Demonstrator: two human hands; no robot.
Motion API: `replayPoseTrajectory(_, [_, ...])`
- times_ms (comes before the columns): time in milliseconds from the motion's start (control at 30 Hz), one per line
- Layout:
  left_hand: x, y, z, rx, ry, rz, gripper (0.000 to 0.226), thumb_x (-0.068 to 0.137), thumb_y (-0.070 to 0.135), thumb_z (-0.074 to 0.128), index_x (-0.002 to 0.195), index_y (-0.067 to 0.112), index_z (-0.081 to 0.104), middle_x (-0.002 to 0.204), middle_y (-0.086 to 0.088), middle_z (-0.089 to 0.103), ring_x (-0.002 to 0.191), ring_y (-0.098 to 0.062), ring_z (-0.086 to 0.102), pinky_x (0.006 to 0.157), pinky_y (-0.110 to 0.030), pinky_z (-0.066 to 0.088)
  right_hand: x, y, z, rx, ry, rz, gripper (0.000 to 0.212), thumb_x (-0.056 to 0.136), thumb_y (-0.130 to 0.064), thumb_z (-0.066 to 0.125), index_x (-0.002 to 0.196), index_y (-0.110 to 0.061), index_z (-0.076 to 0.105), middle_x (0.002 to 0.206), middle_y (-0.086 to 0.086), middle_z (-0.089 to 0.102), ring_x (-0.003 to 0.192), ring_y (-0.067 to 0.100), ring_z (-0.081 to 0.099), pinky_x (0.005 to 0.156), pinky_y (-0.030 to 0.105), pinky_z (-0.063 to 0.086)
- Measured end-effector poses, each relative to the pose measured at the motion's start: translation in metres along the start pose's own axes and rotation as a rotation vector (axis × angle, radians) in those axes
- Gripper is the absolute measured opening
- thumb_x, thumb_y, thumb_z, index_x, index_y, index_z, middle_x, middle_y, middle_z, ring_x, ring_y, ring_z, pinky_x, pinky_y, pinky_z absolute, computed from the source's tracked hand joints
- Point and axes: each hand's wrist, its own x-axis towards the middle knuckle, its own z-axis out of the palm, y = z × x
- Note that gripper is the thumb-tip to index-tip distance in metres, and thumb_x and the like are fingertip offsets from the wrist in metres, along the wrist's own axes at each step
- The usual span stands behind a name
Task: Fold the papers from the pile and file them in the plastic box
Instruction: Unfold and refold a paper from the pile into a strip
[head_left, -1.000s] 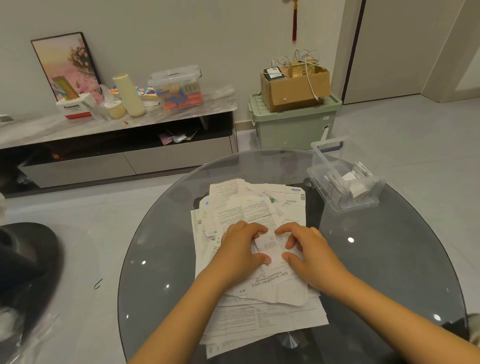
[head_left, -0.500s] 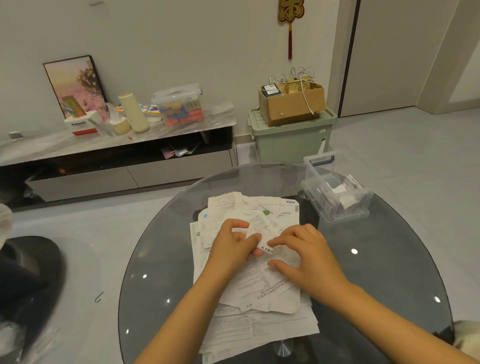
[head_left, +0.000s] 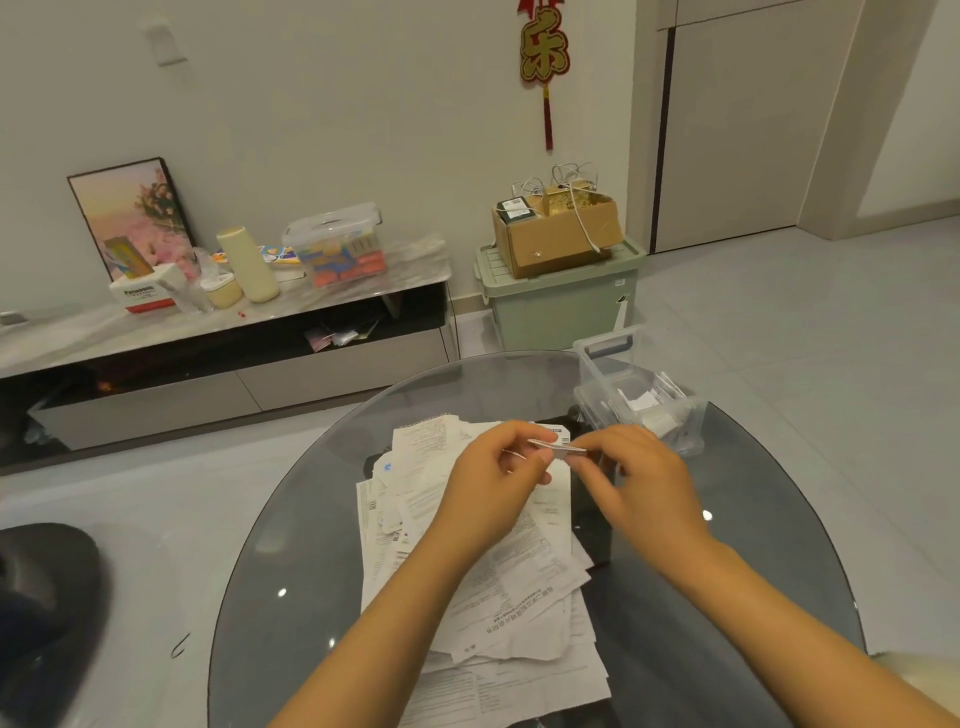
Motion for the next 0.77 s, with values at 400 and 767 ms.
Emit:
replayPoseTrajectory(400, [0.082,0.041,0.035,0.007,-0.013,0.173,0.012,0.09,0.012,0.06,0.096,0.018,0.068,0.094,-0.001,0.069,0.085,-0.01,0.066,0.083,-0.025,0.055,0.042,0.025,-0.033,-0.021,0.167,0.159,0.01,0.088,-0.019,0.062,0.091,-0.018,0.072,0.08,-0.004,0.068,0.066,0.015,0.058,0.06,0.037,0.052])
replayPoseTrajectory(767, [0.155,0.046,0.067,0.372,-0.397,0.227,0.014,0.09,0.007,0.057,0.088,0.014,0.069,0.087,-0.003,0.071,0.087,-0.013,0.067,0.086,-0.029,0.051,0.063,0.068,-0.034,-0.388,0.071,0.401,0.015,0.088,-0.025,0.059,0.098,-0.027,0.069,0.072,-0.012,0.06,0.091,0.016,0.05,0.079,0.024,0.025])
